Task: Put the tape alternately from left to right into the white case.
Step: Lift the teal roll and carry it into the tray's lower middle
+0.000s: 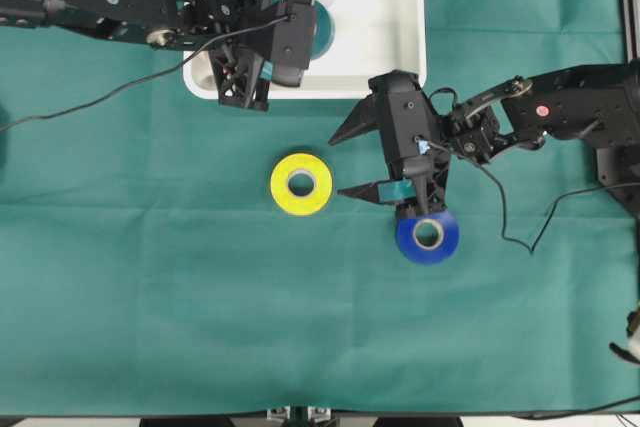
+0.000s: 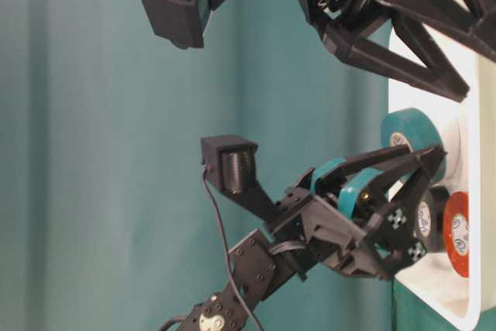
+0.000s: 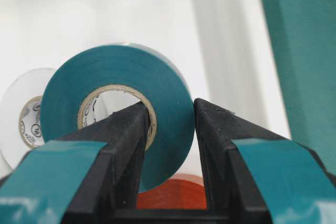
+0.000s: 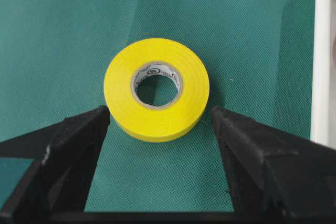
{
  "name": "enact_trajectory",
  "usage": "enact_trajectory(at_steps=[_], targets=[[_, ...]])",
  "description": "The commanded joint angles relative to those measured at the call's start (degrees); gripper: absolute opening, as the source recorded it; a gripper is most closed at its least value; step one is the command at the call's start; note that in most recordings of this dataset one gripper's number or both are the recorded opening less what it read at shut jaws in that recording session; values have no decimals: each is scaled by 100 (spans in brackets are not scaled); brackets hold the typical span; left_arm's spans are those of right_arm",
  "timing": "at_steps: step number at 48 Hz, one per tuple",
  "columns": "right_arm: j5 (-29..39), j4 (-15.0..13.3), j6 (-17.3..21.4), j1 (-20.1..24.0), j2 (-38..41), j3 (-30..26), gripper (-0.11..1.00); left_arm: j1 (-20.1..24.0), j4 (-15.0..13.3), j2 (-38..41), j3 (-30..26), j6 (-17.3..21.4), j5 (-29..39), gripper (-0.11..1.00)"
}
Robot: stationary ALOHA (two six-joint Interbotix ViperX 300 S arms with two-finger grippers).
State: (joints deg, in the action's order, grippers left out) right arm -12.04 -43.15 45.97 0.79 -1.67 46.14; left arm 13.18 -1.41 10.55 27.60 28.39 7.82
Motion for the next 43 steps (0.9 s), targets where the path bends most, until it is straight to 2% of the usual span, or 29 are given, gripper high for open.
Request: enact_trajectory(at_steps=[1,26,30,33,36,43], targets=[[-44,-9,9,18,-149,-88,81,9,9,-35,-202,9,-97,-3],[-44,0,9,18,-149,-70,81,70,9,193,-290,-18,-97,-1],[-44,-9,0,18,-149,-79,81,70,9,193,-290,-35,-97,2],[-44,0,0,18,-149,-88,81,70,9,193,-299,-44,-97,9],[-44,0,0,18,-149,-88,81,70,9,193,-299,-35,-97,21],[-44,0,0,18,-141,-88,81,62,9,141,-264,-18,-70,64]])
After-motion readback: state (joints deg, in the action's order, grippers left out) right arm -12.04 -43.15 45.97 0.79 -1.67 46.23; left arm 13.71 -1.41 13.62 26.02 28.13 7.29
